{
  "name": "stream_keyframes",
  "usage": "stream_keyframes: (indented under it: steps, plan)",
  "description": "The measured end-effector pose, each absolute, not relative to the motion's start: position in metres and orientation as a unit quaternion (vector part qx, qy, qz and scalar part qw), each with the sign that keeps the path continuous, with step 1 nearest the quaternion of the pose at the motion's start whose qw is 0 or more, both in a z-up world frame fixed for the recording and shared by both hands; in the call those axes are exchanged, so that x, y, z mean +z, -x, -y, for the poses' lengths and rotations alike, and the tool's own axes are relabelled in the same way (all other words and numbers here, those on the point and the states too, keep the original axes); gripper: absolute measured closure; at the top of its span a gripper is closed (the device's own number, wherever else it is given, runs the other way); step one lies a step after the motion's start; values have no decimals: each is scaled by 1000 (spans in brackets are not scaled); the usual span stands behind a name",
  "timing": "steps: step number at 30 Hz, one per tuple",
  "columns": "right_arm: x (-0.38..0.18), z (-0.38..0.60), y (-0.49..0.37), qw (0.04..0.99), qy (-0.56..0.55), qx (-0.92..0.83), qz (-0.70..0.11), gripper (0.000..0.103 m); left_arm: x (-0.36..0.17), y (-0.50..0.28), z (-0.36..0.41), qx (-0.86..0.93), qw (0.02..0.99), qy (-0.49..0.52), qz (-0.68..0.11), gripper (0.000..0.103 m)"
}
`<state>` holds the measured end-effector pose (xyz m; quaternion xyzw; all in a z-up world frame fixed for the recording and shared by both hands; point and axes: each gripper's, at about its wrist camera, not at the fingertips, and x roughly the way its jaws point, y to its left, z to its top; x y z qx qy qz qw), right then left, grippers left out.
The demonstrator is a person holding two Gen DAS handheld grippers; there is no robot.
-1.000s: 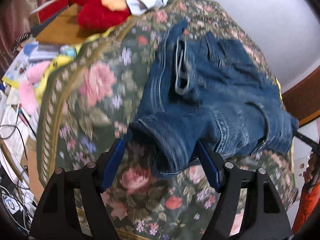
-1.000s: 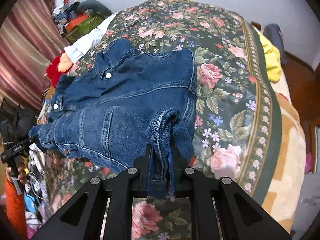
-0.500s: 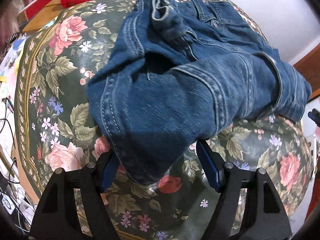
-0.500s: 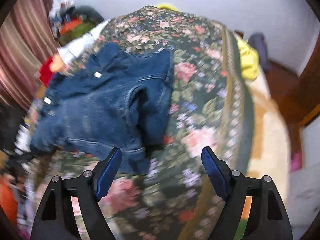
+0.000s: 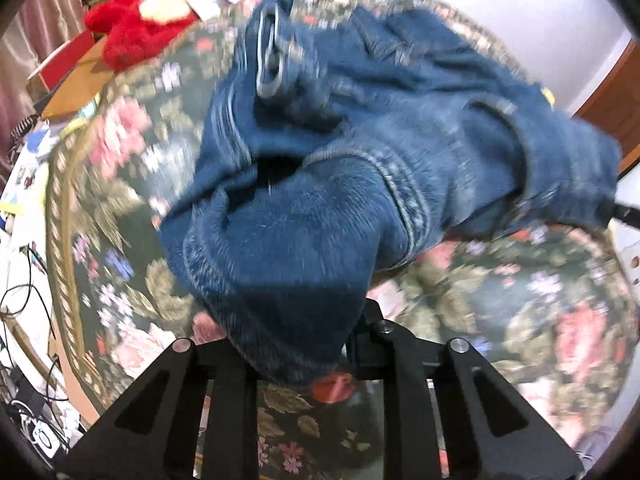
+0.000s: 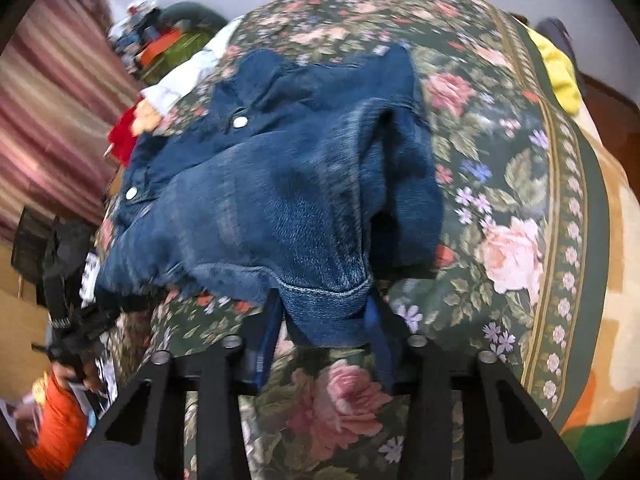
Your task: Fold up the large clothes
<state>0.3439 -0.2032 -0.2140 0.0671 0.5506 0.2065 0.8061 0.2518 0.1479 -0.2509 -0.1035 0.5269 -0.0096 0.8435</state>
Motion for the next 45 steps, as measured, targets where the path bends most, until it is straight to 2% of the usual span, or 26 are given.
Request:
stream_keyframes:
  steps: [4, 12, 16, 21, 25, 28, 30, 33, 45]
  plan:
    - [-194, 198, -338, 815, -49, 228, -530, 83, -213, -264, -156, -23, 861, 118, -495, 85]
    - [-144, 193, -374, 855, -72, 217, -465, 86, -155, -317, -169, -48, 881, 138, -451, 85]
    - [-137, 193, -412, 864, -87, 198, -455, 87, -151, -351, -175, -44, 877, 138, -458, 85]
    - [-146, 191, -459, 863, -106, 177, -461, 88, -172, -388, -189, -34, 861, 158, -482, 84]
    - [-164, 192, -502, 861, -115, 149, -472, 88, -193, -412, -212, 8, 857, 179, -482, 77]
    - [-187, 192, -532, 865, -96, 109, -481, 88, -203, -423, -234, 49, 861, 173, -476, 51]
    - [-204, 193, -547, 865, -82, 86, -488, 88, -208, -426, -239, 44, 859, 171, -480, 49]
    - [-209, 192, -553, 874, -63, 81, -475, 88, -204, -425, -231, 48, 871, 113, -475, 44]
    - [-137, 238, -512, 888, -74, 100, -443, 88, -139, -399, -201, 60, 902, 5, -428, 42]
